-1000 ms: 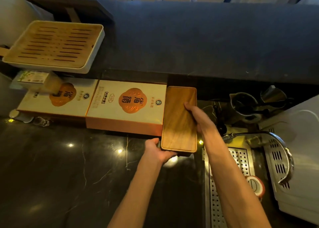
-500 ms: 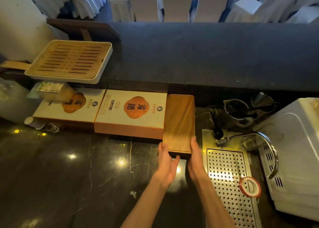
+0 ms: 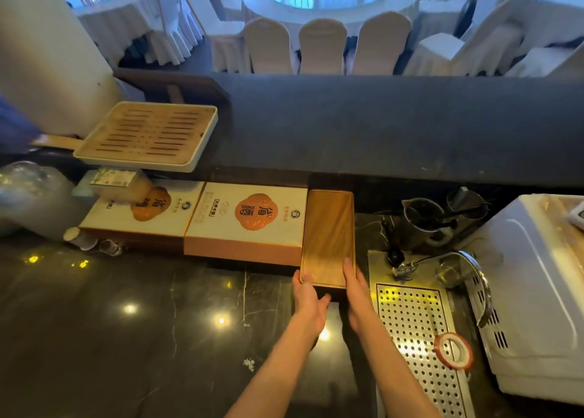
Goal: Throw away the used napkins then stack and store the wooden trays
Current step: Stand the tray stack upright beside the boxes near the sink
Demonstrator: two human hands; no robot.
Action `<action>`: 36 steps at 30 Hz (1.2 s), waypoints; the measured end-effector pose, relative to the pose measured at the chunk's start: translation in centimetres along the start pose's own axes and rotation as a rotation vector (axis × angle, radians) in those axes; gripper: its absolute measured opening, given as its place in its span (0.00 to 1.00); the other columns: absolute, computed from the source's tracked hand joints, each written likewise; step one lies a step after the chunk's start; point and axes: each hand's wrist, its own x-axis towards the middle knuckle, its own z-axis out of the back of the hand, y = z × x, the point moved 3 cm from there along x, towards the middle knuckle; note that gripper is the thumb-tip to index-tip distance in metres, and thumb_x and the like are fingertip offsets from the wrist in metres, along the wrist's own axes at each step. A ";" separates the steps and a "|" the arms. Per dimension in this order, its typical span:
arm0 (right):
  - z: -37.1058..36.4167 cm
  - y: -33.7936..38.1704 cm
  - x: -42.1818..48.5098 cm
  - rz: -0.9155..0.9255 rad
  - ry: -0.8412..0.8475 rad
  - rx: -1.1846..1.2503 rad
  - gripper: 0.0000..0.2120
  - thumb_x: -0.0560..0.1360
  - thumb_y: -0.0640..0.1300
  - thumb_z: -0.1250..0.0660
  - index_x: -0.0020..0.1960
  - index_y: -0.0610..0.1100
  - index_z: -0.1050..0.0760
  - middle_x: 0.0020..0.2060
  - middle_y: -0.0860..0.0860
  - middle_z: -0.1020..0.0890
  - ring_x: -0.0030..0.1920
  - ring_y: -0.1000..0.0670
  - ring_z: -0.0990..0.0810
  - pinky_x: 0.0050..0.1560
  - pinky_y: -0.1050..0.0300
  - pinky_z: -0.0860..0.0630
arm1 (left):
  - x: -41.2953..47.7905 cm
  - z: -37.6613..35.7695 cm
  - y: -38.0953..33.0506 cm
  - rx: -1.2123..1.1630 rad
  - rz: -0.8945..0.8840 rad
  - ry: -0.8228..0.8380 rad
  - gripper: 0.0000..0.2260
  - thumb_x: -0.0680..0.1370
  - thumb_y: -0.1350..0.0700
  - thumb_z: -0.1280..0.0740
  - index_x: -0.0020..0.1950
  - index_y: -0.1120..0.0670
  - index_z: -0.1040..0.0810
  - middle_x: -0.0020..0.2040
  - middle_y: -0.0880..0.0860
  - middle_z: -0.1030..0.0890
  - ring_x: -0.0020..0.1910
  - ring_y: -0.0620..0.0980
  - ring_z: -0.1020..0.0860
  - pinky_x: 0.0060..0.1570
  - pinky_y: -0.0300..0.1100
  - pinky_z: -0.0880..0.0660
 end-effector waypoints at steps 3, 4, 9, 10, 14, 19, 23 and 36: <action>0.5 0.0 -0.8 -0.065 0.020 0.073 0.35 0.75 0.63 0.38 0.75 0.47 0.39 0.65 0.44 0.25 0.64 0.44 0.25 0.61 0.48 0.26 | -1.2 1.9 -0.9 -0.033 0.028 0.083 0.21 0.82 0.52 0.40 0.74 0.53 0.37 0.68 0.60 0.27 0.68 0.59 0.30 0.67 0.60 0.35; 0.6 -0.1 -1.3 -0.072 0.034 0.086 0.34 0.75 0.64 0.39 0.74 0.46 0.38 0.66 0.43 0.25 0.64 0.45 0.25 0.63 0.46 0.27 | -1.5 2.6 -1.1 -0.038 0.025 0.099 0.20 0.82 0.51 0.40 0.73 0.54 0.36 0.65 0.59 0.24 0.65 0.58 0.28 0.66 0.59 0.34; 1.0 -0.9 -2.9 -0.201 0.082 0.502 0.33 0.77 0.63 0.44 0.72 0.40 0.35 0.67 0.40 0.27 0.68 0.43 0.29 0.70 0.49 0.35 | -1.6 4.1 -1.8 0.004 0.070 0.161 0.23 0.83 0.49 0.45 0.77 0.54 0.40 0.73 0.53 0.31 0.74 0.54 0.35 0.73 0.54 0.41; 1.0 -0.9 -3.0 -0.218 0.071 0.528 0.35 0.78 0.63 0.43 0.74 0.39 0.39 0.68 0.39 0.29 0.71 0.42 0.32 0.73 0.49 0.40 | -1.6 4.0 -1.9 0.017 0.084 0.185 0.23 0.83 0.49 0.46 0.77 0.55 0.41 0.75 0.54 0.35 0.76 0.54 0.40 0.75 0.54 0.44; 0.8 -0.2 -3.6 -0.181 0.087 0.431 0.29 0.79 0.60 0.44 0.70 0.39 0.34 0.65 0.41 0.26 0.71 0.43 0.33 0.74 0.48 0.42 | -2.3 2.6 -2.0 0.184 0.035 0.239 0.21 0.82 0.47 0.45 0.74 0.53 0.35 0.73 0.57 0.30 0.73 0.55 0.35 0.75 0.58 0.44; 2.3 -0.2 -4.7 0.206 0.012 -0.490 0.29 0.80 0.60 0.47 0.78 0.53 0.49 0.79 0.50 0.48 0.78 0.47 0.50 0.75 0.44 0.44 | -3.5 2.0 -1.1 0.902 -0.468 0.201 0.26 0.83 0.47 0.47 0.78 0.40 0.55 0.80 0.46 0.58 0.79 0.50 0.58 0.76 0.57 0.54; 3.0 -1.0 -5.2 0.623 -0.045 -1.377 0.35 0.79 0.63 0.50 0.78 0.53 0.65 0.77 0.53 0.66 0.76 0.48 0.69 0.76 0.46 0.59 | -3.3 3.5 -0.3 1.550 -0.797 0.183 0.27 0.83 0.48 0.51 0.74 0.37 0.67 0.76 0.42 0.71 0.74 0.49 0.73 0.72 0.57 0.63; 2.6 -2.5 -4.2 0.671 -0.072 -1.378 0.41 0.75 0.59 0.37 0.79 0.53 0.59 0.79 0.53 0.58 0.67 0.49 0.27 0.61 0.49 0.24 | -1.9 4.5 0.5 1.868 -0.722 0.111 0.45 0.76 0.53 0.36 0.73 0.37 0.72 0.75 0.41 0.74 0.79 0.58 0.56 0.64 0.77 0.58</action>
